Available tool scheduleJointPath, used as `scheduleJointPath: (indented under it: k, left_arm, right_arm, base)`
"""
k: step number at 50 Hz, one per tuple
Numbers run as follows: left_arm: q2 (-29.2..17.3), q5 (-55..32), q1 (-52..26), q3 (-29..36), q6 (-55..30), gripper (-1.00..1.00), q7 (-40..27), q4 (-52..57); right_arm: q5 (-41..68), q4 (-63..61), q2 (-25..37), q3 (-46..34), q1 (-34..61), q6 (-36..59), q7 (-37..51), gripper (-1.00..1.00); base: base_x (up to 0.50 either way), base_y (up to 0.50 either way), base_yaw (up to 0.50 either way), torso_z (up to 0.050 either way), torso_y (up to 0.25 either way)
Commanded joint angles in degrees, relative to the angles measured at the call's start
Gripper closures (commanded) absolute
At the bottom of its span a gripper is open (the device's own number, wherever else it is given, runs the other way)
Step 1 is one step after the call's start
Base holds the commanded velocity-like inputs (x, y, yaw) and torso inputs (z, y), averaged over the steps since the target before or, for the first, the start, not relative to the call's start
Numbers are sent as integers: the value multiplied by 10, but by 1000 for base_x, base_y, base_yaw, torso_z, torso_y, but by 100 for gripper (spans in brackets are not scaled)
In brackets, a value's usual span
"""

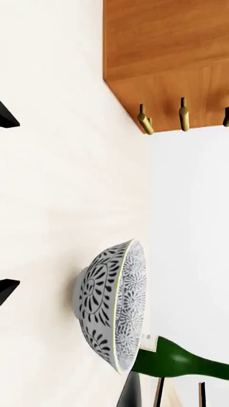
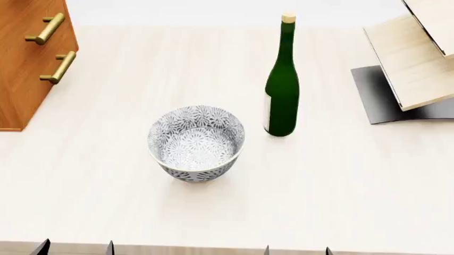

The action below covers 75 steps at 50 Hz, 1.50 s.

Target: Put the wine bottle on the wine rack.

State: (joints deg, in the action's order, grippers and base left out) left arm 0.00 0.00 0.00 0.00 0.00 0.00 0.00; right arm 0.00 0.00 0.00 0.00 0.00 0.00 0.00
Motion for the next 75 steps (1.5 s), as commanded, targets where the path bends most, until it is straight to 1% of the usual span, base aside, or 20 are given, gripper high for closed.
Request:
scheduleJointPath:
  k: [1, 10, 16, 22, 25, 31, 35, 36, 41, 43, 49, 50, 56, 63, 66, 70, 75]
  left_arm:
    - [-18, -18, -2, 22, 6, -100, -21, -8]
    - [-30, -29, 2, 36, -4, -100, -34, 10]
    - [-36, -34, 6, 44, -11, -100, -40, 33]
    - [-46, -39, 33, 47, -27, -100, -49, 116]
    - [-49, -42, 40, 49, -32, -100, -53, 143]
    - [-61, -44, 78, 50, -47, -100, -62, 255]
    - [-68, -45, 103, 51, -49, -100, -68, 310]
    - [-70, -42, 115, 52, -44, -100, -70, 328]
    - [-75, -31, 139, 55, -37, -100, -81, 371]
    - [-77, -31, 146, 55, -29, -100, -84, 380]
    - [-80, -10, 190, 59, 56, -100, -95, 397]
    - [-82, -13, 198, 58, 73, -100, -95, 402]
    - [-86, -17, 229, 51, 146, -100, -102, 412]
    - [-91, -15, 243, 57, 185, -100, -105, 406]
    - [-89, -1, 255, 62, 208, -100, -108, 402]
    - [-88, 14, 259, 66, 215, -100, -112, 403]
    - [-93, 9, 258, 68, 217, -100, -114, 400]
  right_arm:
    - [10, 4, 10, -13, 1, -4, 13, -100]
    - [21, -10, 25, -31, -1, 5, 33, -100]
    - [30, -47, 33, -39, -10, 16, 39, -100]
    - [39, -138, 42, -46, -32, 41, 45, -100]
    - [45, -163, 46, -47, -39, 45, 47, -100]
    - [54, -263, 56, -52, -71, 63, 52, -100]
    - [52, -305, 62, -57, -93, 57, 56, -100]
    - [47, -322, 63, -57, -105, 44, 60, -100]
    - [41, -372, 71, -61, -136, 22, 66, -100]
    - [35, -379, 73, -64, -146, 0, 68, -100]
    - [30, -416, 81, -66, -191, -72, 72, -100]
    - [23, -422, 82, -66, -204, -98, 74, -100]
    - [17, -420, 87, -71, -227, -174, 75, -100]
    - [16, -421, 91, -71, -244, -215, 80, -100]
    - [20, -416, 96, -77, -252, -228, 77, -100]
    - [21, -417, 100, -78, -255, -232, 79, -100]
    - [23, -415, 104, -82, -254, -230, 79, -100]
  base:
    - [0, 0, 0, 0, 0]
    - [0, 0, 0, 0, 0]
    - [0, 0, 0, 0, 0]
    - [0, 0, 0, 0, 0]
    - [0, 0, 0, 0, 0]
    - [0, 0, 0, 0, 0]
    - [0, 0, 0, 0, 0]
    - [0, 0, 0, 0, 0]
    - [0, 0, 0, 0, 0]
    - [0, 0, 0, 0, 0]
    - [0, 0, 0, 0, 0]
    - [0, 0, 0, 0, 0]
    - [0, 0, 0, 0, 0]
    - [0, 0, 0, 0, 0]
    - [0, 0, 0, 0, 0]
    - [0, 0, 0, 0, 0]
    - [50, 0, 0, 0, 0]
